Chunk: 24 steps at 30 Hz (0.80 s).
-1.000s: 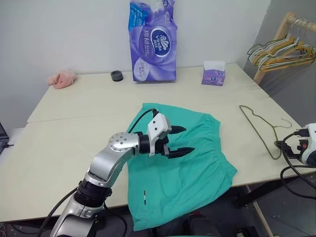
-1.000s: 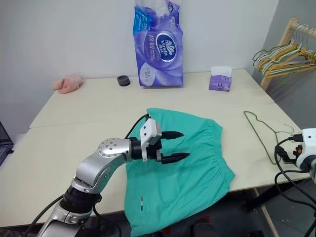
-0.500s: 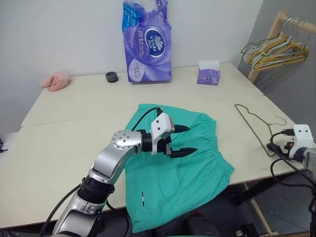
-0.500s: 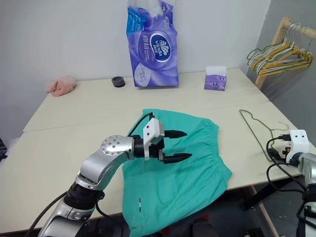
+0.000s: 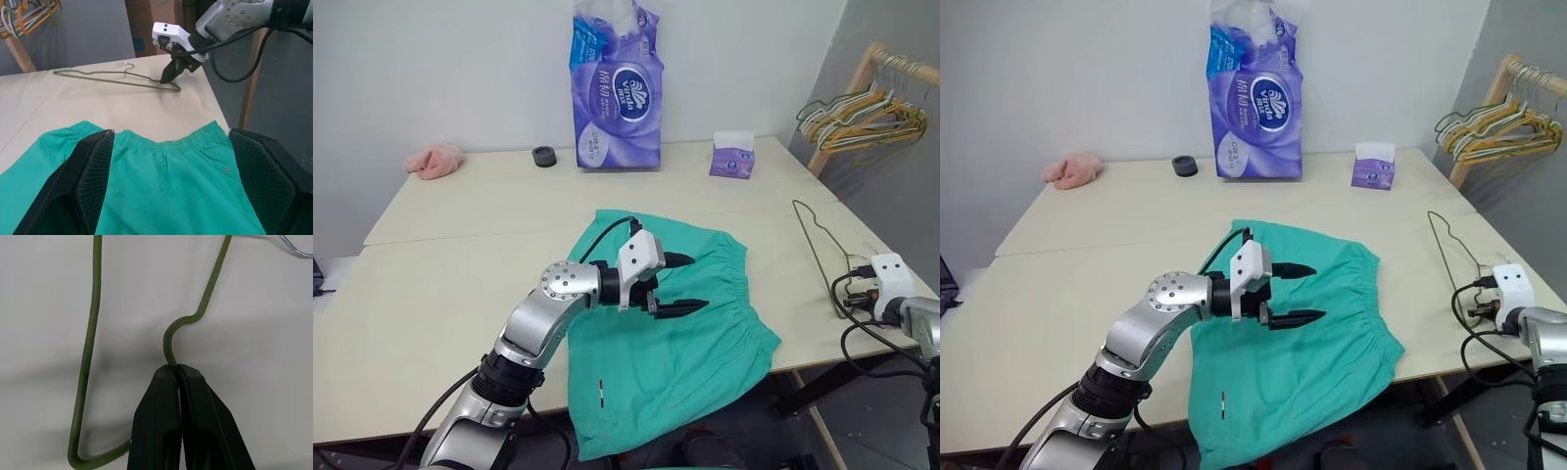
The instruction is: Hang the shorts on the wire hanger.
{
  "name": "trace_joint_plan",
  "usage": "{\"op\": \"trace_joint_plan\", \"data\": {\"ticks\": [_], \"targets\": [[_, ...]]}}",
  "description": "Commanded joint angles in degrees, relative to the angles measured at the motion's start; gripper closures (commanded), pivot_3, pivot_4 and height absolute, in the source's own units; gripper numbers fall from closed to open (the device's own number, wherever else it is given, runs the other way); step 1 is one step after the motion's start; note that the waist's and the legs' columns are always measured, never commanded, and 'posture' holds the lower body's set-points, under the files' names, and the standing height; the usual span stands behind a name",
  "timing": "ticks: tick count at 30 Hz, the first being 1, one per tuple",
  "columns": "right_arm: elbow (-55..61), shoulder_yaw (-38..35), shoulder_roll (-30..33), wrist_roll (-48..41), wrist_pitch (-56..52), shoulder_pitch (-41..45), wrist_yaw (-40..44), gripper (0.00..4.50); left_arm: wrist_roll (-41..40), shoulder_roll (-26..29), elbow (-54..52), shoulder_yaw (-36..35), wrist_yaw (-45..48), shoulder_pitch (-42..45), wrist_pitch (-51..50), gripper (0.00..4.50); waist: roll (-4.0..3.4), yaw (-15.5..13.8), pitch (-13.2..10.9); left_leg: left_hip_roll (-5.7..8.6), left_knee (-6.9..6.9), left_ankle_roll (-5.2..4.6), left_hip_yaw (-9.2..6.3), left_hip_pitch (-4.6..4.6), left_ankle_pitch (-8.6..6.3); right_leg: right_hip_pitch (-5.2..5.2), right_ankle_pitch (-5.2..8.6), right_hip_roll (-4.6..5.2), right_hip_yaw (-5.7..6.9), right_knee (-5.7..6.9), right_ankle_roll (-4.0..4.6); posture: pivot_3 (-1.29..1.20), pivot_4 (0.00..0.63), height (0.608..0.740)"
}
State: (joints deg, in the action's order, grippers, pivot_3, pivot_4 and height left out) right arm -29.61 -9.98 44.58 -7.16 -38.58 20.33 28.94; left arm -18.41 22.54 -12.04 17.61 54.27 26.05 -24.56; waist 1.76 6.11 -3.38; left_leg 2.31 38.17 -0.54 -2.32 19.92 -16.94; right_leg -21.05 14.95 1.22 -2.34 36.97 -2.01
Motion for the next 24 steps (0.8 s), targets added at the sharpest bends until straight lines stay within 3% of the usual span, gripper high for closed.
{"op": "trace_joint_plan", "data": {"ticks": [1, 3, 6, 11, 14, 19, 24], "targets": [[-1.06, -0.63, -0.27, 1.42, 0.32, -1.35, -2.74, 4.47, 0.27, -0.24, -0.59, -0.76, -0.56, 0.55, 1.23, 0.53, -0.01, -0.02, 0.01, 0.01, 0.01, -0.01, 0.01, 0.01, -0.01, 0.00, -0.01, 0.03, -0.01, 0.00, -0.01, -0.21, 0.042, 0.740], [3.11, -0.88, 0.33, 1.55, 1.68, -2.12, -3.05, 4.47, -0.90, -0.01, -0.17, -1.25, 0.03, 0.85, -0.50, 0.53, -0.05, -0.09, 0.02, 0.02, 0.01, -0.02, 0.02, 0.01, -0.01, -0.01, -0.01, 0.04, -0.02, 0.00, -0.02, -0.21, 0.038, 0.740], [11.06, 0.08, 2.08, 2.74, 4.43, -5.00, -2.15, 4.50, -1.46, 0.23, 1.17, -3.03, -0.76, 1.57, -2.11, 0.01, -0.40, 0.00, 0.04, 0.02, -0.02, -0.02, 0.05, 0.10, -0.01, -0.15, -0.01, 0.04, -0.04, 0.03, -0.02, -0.21, 0.037, 0.740], [29.33, 2.62, 4.72, 5.23, 6.75, -11.71, 0.52, 4.50, 0.16, 1.16, 7.59, -6.86, -3.40, 4.43, -1.04, 0.01, -1.13, 0.49, -0.04, 0.01, -0.03, -0.02, 0.10, 0.31, -0.01, -0.40, 0.02, 0.01, -0.09, 0.12, -0.07, -0.21, 0.039, 0.740], [36.93, 5.10, 6.38, 8.79, 10.11, -13.71, 0.71, 4.50, -0.12, 1.55, 14.29, -10.59, -5.04, 8.58, -0.78, 0.01, -1.19, 0.83, -0.06, -0.01, -0.04, -0.02, 0.12, 0.30, -0.01, -0.43, 0.16, -0.05, -0.12, 0.14, -0.33, -0.22, 0.037, 0.740], [42.65, 10.11, 9.65, 16.53, 20.35, -14.44, 1.03, 4.50, -2.60, 2.70, 25.15, -16.50, -4.81, 15.69, -3.43, 0.01, -1.18, 0.63, -0.07, 0.00, -0.02, 0.00, 0.10, 0.43, -0.03, -0.55, 0.15, -0.03, -0.09, 0.10, -0.32, -0.22, 0.038, 0.740], [42.66, 13.93, 14.28, 25.42, 36.14, -14.78, -0.18, 4.50, -3.91, 8.50, 31.09, -15.04, 6.70, 17.43, -8.30, 0.01, -1.20, 1.03, -0.08, 0.01, 0.00, 0.02, 0.11, 0.80, -0.02, -0.99, 0.01, -0.03, -0.10, 0.21, -0.11, -0.23, 0.038, 0.740]]}}
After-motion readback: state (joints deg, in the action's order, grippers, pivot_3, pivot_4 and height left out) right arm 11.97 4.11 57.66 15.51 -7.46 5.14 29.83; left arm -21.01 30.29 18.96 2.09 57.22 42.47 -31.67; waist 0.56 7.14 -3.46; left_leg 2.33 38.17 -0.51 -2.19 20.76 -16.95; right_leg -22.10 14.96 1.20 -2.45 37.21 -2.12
